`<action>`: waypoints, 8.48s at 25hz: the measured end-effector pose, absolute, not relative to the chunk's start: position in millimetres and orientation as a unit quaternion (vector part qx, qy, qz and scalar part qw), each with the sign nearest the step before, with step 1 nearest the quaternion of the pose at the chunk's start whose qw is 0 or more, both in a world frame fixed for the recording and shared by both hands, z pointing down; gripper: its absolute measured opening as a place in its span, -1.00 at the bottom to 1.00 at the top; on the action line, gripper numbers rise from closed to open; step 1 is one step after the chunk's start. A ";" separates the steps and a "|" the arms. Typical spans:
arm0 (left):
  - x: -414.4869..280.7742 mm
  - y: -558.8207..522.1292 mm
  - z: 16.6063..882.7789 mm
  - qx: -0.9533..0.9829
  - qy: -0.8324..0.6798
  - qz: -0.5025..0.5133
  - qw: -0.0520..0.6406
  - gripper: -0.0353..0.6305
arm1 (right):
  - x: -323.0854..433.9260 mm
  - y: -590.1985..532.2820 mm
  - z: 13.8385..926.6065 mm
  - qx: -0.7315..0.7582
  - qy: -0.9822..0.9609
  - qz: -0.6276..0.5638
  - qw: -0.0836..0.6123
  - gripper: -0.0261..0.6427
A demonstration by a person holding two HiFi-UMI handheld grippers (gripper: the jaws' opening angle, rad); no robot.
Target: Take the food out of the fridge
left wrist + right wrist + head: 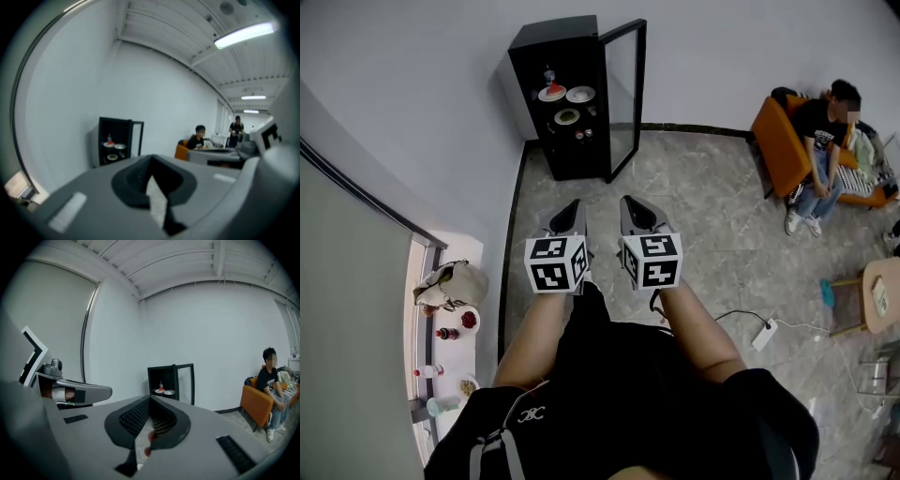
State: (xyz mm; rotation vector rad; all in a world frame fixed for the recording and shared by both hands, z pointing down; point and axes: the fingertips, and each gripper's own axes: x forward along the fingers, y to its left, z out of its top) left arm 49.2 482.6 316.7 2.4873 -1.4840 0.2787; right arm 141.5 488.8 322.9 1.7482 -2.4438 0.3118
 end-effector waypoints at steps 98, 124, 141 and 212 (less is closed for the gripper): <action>57.0 -300.8 681.8 0.579 -0.411 -0.216 0.670 -0.64 | 227.6 -154.4 492.7 0.563 -0.772 0.203 0.214 -0.94; 34.9 -234.8 621.4 0.565 -0.348 -0.328 0.672 -0.88 | 203.0 -152.9 484.5 0.538 -0.792 0.210 0.196 -0.94; -88.8 -115.7 452.0 0.551 -0.440 -0.320 0.633 -0.88 | 67.8 -169.7 440.9 0.426 -0.867 0.221 0.135 -0.94; -123.5 -217.9 313.5 0.752 -0.601 -0.122 0.243 -0.91 | 74.1 -177.3 413.0 0.438 -0.867 0.203 0.121 -0.94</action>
